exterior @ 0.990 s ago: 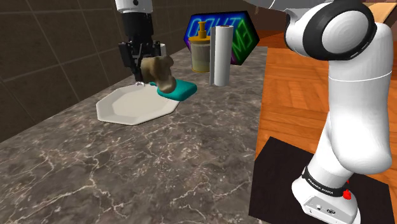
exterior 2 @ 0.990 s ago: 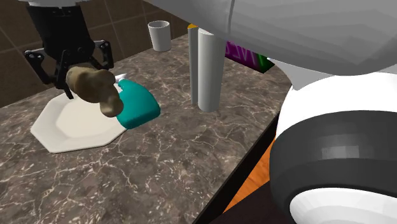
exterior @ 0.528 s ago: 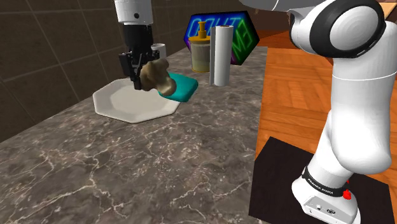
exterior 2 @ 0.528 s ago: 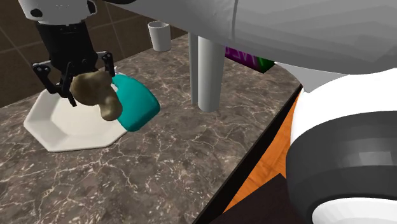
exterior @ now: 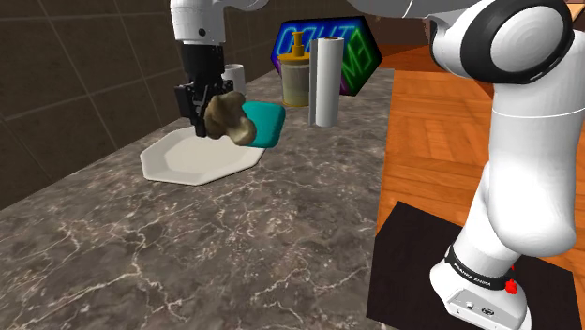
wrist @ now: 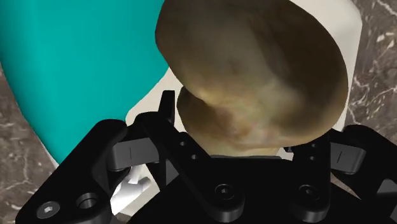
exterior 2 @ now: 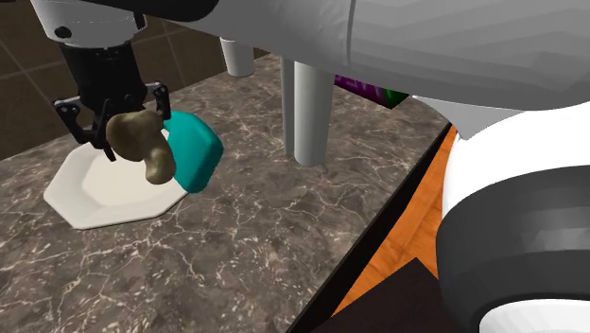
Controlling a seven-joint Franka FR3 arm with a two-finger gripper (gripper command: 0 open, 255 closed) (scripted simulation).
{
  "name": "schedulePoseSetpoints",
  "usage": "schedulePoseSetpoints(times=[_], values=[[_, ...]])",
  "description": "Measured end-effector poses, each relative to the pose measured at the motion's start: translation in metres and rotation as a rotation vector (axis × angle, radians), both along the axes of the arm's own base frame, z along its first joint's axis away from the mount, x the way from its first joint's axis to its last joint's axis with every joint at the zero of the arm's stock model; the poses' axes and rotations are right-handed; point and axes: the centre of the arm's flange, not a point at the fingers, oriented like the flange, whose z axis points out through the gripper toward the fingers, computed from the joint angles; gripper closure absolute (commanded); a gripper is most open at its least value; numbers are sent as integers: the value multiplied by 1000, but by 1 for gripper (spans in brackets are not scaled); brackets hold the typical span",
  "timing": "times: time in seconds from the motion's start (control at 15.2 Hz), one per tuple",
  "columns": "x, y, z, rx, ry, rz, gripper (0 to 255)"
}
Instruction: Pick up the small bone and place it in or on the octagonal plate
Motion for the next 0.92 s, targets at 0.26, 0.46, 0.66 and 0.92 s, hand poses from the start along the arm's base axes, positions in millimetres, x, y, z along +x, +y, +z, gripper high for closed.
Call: schedulePoseSetpoints(times=[0.26, 0.46, 0.66, 0.92], values=[[-5, -2, -7, -27, 47, 5, 0], [-6, -2, -10, -31, 54, 6, 0], [-5, -5, 17, -30, 54, 6, 0], [0, -8, 36, -31, 55, 6, 0]])
